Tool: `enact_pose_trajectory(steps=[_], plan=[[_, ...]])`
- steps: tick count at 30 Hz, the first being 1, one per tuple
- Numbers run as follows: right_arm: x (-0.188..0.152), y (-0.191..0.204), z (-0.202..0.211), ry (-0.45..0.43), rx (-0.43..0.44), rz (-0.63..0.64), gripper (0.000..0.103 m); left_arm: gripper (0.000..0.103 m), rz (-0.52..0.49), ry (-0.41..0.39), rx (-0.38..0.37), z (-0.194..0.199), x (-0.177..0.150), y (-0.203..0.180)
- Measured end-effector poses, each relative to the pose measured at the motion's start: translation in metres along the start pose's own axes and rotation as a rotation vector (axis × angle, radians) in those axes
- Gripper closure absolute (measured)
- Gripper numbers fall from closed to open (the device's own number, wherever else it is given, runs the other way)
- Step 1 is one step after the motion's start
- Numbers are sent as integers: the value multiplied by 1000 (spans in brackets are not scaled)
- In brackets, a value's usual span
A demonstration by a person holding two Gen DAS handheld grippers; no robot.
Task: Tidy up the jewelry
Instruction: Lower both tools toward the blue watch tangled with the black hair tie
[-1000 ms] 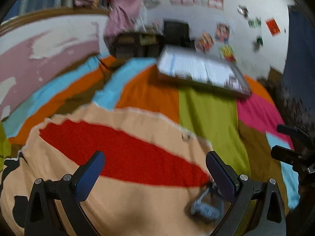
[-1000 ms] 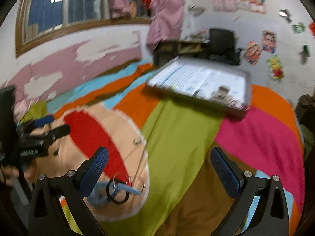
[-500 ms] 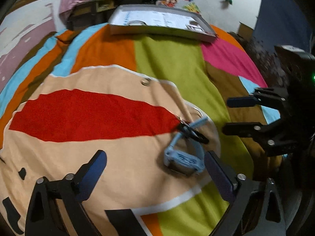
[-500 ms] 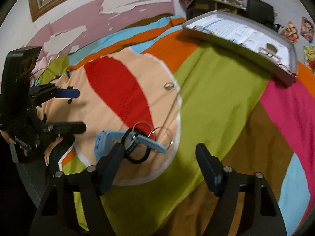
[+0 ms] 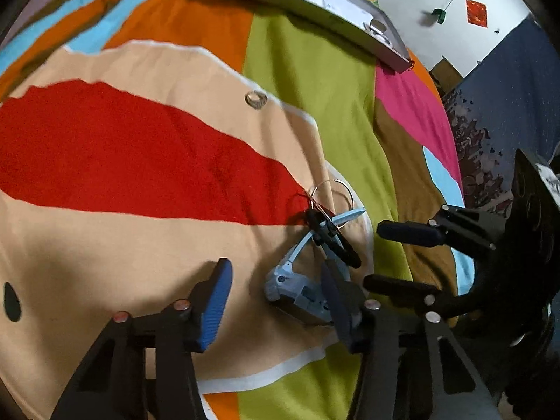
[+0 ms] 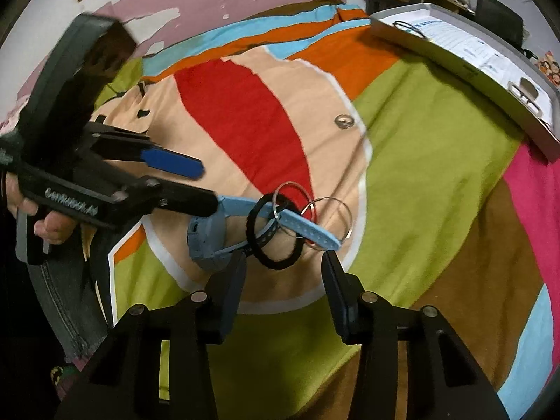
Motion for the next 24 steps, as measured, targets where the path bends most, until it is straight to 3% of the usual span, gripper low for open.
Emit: enact_pose_trajectory(steps=[3, 6, 10, 14, 19, 24], plan=[[-1, 4, -6, 16, -7, 21, 63, 62, 22, 12, -12, -4, 1, 1], [-1, 3, -13, 26, -28, 32, 75, 70, 30, 16, -24, -6, 1, 0], [2, 5, -15, 16, -36, 40, 80, 83, 2, 23, -19, -7, 3, -4], [6, 6, -13, -10, -42, 49, 94, 85, -29, 37, 7, -7, 3, -4], [13, -4, -3, -64, -64, 8, 102, 85, -59, 59, 20, -10, 3, -6], [19, -34, 7, -113, -129, -97, 102, 85, -108, 76, 46, -14, 2, -10]])
Point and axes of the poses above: each gripper's, at about its wrist camera, not at the fingertips, and z roughly against the way its jaws point, y to its left, x to its top, the point moved 8 cm from there along -z, roughly the way its jaws point, and after that the axes turned 7 degrees about -x, right-handed, at the moved point
